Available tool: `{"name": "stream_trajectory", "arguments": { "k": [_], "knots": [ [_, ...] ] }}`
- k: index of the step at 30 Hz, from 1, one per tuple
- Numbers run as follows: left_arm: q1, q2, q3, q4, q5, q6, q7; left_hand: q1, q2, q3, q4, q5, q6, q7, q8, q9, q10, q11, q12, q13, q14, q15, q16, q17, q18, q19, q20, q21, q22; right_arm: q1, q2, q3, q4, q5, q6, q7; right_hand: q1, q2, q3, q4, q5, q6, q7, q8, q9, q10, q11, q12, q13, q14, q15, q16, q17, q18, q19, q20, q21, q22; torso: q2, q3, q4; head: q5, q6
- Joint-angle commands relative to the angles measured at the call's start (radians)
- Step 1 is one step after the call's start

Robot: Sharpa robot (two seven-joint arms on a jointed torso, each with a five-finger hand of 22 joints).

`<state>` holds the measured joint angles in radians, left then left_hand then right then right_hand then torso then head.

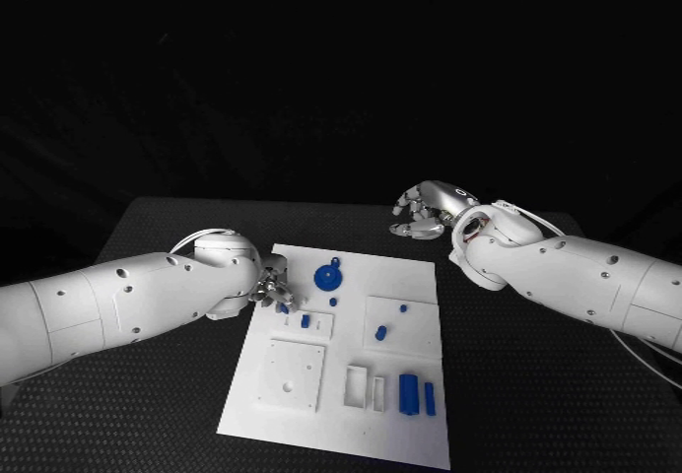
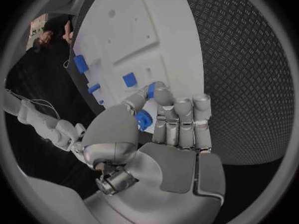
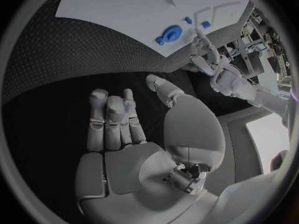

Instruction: Assemble the parts on the task board

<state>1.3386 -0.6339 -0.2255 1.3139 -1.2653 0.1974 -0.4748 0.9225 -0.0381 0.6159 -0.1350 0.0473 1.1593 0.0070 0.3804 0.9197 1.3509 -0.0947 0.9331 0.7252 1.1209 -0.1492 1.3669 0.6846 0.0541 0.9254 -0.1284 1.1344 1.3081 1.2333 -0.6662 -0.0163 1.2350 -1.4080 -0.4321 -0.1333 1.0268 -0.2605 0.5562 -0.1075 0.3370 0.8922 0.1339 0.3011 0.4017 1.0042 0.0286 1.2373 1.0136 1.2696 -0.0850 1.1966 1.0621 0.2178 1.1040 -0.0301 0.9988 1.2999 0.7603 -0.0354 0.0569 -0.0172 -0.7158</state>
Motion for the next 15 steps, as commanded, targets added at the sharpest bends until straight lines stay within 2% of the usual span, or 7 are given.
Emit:
{"name": "stream_trajectory", "arguments": {
  "k": [1,8,11,15],
  "knots": [
    [-0.008,-0.017,-0.005,0.011,0.000,0.003,-0.003,0.059,0.046,0.003,0.001,0.004,-0.005,-0.001,-0.006,0.002,0.003,-0.008,0.004,-0.001,0.017,-0.048,0.002,-0.001,0.018,-0.003,-0.134,0.005,0.012,-0.001,0.000,0.000,0.000,-0.003,0.010,0.007,-0.005,0.002,-0.005,-0.004,0.002,-0.002,0.008,-0.003,-0.001,-0.010,0.000,0.006,-0.001,0.001,0.004,-0.005,0.000,0.044,0.007,-0.002,-0.007,0.001,0.000,0.0002,-0.0007,0.000,0.000],
    [-0.006,-0.049,0.005,0.037,0.105,0.042,-0.001,0.064,0.044,0.005,0.000,0.004,-0.004,-0.002,-0.007,0.005,0.004,-0.009,0.004,-0.002,0.018,-0.048,0.002,-0.002,0.018,-0.003,-0.135,0.005,0.012,-0.001,-0.001,0.000,0.000,-0.002,0.010,0.007,-0.006,0.002,-0.005,-0.004,0.002,-0.002,0.008,-0.003,-0.001,-0.010,0.000,0.006,-0.002,0.001,0.004,-0.005,0.000,0.044,0.007,-0.002,-0.007,0.001,-0.001,-0.0003,0.0017,-0.002,-0.001],
    [-0.006,-0.054,0.011,0.045,0.133,0.058,0.000,0.066,0.043,0.005,-0.001,0.004,-0.004,-0.002,-0.007,0.006,0.004,-0.009,0.004,-0.002,0.019,-0.048,0.002,-0.002,0.018,-0.003,-0.135,0.005,0.013,-0.001,-0.001,0.000,0.000,-0.002,0.010,0.007,-0.006,0.002,-0.005,-0.004,0.002,-0.002,0.008,-0.003,-0.001,-0.010,0.000,0.006,-0.002,0.001,0.004,-0.005,0.000,0.044,0.007,-0.002,-0.007,0.001,-0.001,-0.0002,0.0021,-0.002,-0.001],
    [-0.005,-0.053,0.012,0.051,0.141,0.064,0.001,0.066,0.043,0.005,-0.001,0.004,-0.004,-0.002,-0.007,0.006,0.004,-0.009,0.004,-0.002,0.019,-0.048,0.002,-0.002,0.018,-0.003,-0.135,0.005,0.013,-0.001,-0.001,0.000,0.000,-0.002,0.011,0.006,-0.006,0.002,-0.005,-0.004,0.002,-0.002,0.008,-0.003,-0.001,-0.010,0.000,0.006,-0.002,0.001,0.004,-0.005,0.000,0.044,0.007,-0.002,-0.007,0.001,0.000,-0.0008,0.0017,-0.001,-0.003]
  ]
}}
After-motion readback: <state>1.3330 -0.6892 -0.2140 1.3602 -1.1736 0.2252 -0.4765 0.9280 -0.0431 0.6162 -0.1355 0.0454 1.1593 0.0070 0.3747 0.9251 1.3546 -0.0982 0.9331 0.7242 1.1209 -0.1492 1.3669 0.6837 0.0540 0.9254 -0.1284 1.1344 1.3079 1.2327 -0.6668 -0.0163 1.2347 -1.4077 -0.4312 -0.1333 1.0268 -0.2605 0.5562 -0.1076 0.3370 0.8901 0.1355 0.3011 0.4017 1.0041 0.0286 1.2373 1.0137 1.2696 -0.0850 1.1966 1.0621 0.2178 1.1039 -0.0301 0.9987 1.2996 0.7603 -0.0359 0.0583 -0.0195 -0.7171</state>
